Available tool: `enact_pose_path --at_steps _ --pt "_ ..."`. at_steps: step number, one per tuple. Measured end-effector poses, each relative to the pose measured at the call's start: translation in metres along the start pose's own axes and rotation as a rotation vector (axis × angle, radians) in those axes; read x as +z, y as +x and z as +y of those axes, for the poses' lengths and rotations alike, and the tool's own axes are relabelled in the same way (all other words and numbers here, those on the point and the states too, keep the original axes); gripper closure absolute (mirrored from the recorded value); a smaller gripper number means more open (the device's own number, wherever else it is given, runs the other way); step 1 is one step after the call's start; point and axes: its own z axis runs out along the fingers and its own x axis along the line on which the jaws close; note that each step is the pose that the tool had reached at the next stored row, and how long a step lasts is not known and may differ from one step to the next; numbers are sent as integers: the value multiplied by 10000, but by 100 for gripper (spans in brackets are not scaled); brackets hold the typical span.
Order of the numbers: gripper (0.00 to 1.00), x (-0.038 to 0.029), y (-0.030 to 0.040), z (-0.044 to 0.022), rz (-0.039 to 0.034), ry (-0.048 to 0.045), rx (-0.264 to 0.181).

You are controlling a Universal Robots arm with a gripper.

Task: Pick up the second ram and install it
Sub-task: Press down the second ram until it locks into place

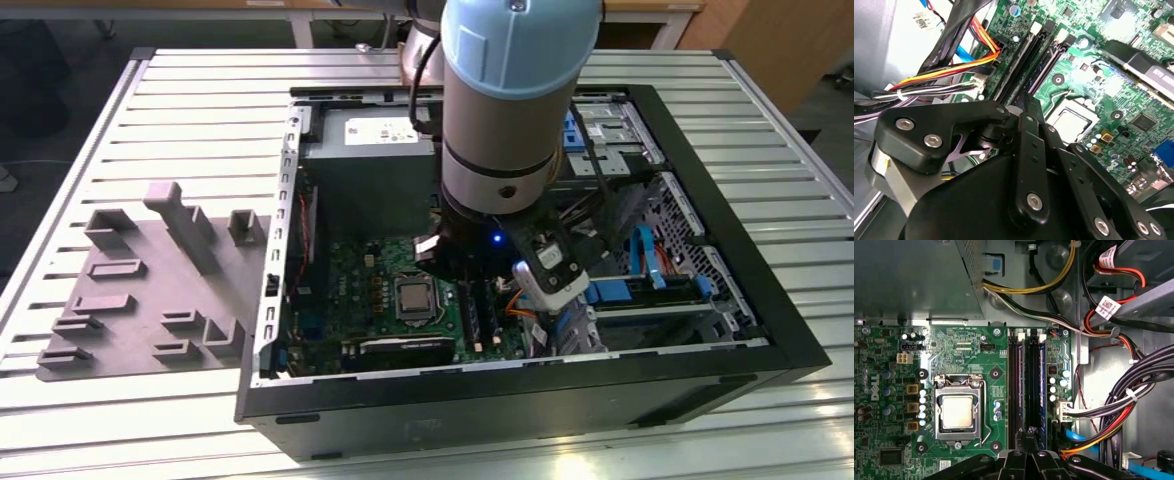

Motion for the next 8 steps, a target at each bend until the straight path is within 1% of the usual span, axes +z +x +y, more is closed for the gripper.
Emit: enact_pose_path --at_steps 8 --pt "89 -1 -1 -69 0 -1 1"
